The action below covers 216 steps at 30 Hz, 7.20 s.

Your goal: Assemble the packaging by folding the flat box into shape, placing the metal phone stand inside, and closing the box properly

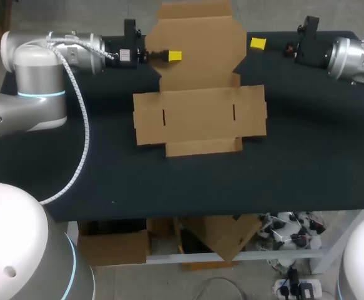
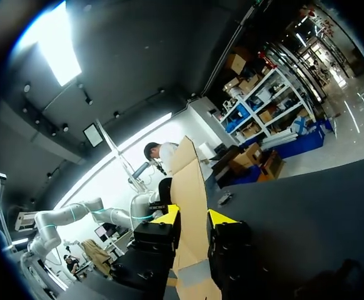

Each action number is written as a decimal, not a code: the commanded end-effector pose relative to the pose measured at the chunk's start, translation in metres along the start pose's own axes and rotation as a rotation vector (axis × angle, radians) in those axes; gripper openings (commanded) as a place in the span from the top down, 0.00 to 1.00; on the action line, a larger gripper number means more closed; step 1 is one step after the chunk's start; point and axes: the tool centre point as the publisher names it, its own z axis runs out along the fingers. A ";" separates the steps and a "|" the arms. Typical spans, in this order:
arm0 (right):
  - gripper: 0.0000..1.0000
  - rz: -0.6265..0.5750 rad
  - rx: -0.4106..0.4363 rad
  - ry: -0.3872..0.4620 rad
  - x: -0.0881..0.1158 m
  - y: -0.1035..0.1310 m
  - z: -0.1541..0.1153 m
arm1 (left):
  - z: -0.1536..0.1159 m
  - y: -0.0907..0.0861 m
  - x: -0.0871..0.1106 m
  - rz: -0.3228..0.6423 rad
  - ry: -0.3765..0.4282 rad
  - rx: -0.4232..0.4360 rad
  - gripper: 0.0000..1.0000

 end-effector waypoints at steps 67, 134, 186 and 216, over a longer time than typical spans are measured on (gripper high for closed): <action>1.00 -0.294 0.111 -0.361 0.112 -0.097 -0.100 | 0.022 -0.024 0.010 0.137 0.065 0.006 1.00; 1.00 -0.448 0.237 -0.309 0.151 -0.179 -0.106 | 0.022 0.008 0.091 0.285 0.107 -0.001 1.00; 1.00 -0.385 0.227 -0.430 0.086 -0.238 0.008 | 0.022 0.017 0.081 0.301 0.122 0.012 1.00; 1.00 -0.322 0.263 -0.441 0.057 -0.272 0.034 | 0.022 0.017 0.081 0.301 0.122 0.012 1.00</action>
